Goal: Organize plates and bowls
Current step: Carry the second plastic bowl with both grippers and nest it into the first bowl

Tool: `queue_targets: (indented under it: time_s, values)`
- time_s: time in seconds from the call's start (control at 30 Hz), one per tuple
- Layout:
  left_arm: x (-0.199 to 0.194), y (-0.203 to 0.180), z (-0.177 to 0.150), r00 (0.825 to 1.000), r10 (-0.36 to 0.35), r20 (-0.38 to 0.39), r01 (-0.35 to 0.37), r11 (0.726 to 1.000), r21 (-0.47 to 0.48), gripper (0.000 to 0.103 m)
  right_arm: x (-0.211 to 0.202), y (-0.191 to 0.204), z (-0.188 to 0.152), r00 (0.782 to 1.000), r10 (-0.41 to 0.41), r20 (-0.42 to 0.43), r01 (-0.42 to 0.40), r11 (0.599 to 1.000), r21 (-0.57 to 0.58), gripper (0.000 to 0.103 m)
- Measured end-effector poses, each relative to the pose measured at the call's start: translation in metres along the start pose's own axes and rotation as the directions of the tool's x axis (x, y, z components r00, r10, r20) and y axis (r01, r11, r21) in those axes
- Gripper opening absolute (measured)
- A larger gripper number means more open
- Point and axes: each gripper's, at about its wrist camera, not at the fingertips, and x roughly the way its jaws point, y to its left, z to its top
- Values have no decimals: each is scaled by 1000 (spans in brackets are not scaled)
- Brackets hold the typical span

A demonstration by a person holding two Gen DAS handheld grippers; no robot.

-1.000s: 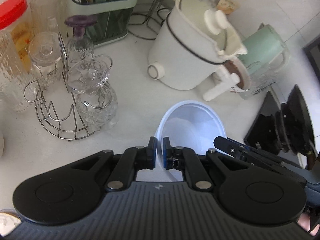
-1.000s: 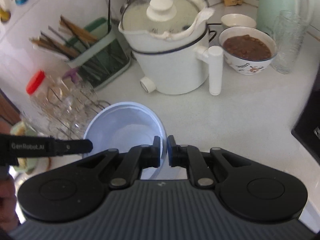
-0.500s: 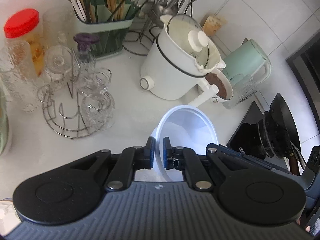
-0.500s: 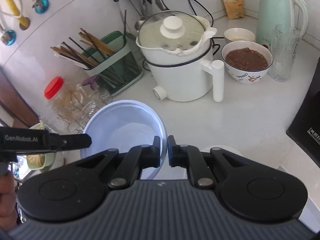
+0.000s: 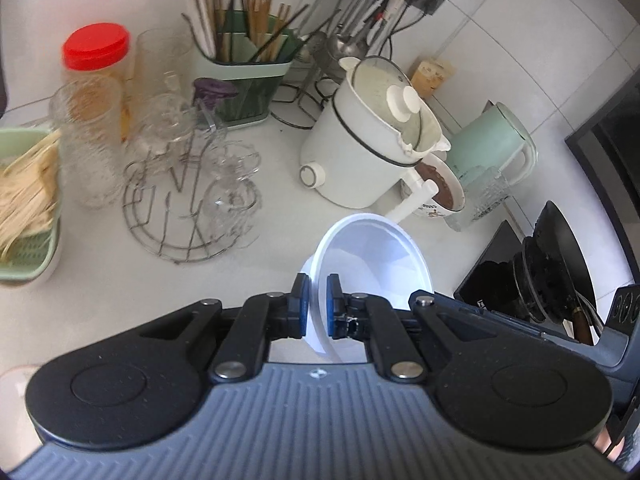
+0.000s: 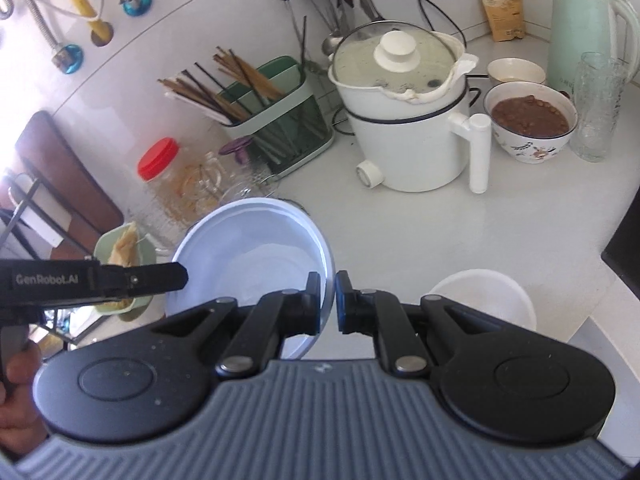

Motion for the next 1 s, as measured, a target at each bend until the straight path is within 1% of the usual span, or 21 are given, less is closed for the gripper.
queue_targets:
  time_s: [0.23,0.5,0.63,0.7,0.77,0.87,1.0]
  values:
    - [-23,20,-25,999,34,22,-33,998,-55,8,1,18,-12,998,48,-38,-50,998,-48,10]
    - [-32,45,-49,995,93,22,-90,991,-102,8,14,38,-30,992,75,-102,-87,989,-119,11]
    - [-28,55,-62,989,144,25,-140,985,-105,8,26,45,-37,984,91,-150,-113,983,-143,11]
    - [-23,63,-68,988,151,12,-149,981,-128,8,33,47,-37,980,98,-173,-125,981,-151,11]
    - [-18,70,-74,987,162,-1,-160,977,-143,8,39,49,-39,978,96,-184,-127,978,-166,11]
    - [-11,74,-83,981,193,-18,-193,970,-146,8,48,52,-43,971,92,-219,-133,975,-178,11]
    - [-5,80,-93,976,214,-46,-219,961,-167,8,58,57,-53,959,73,-273,-133,969,-208,12]
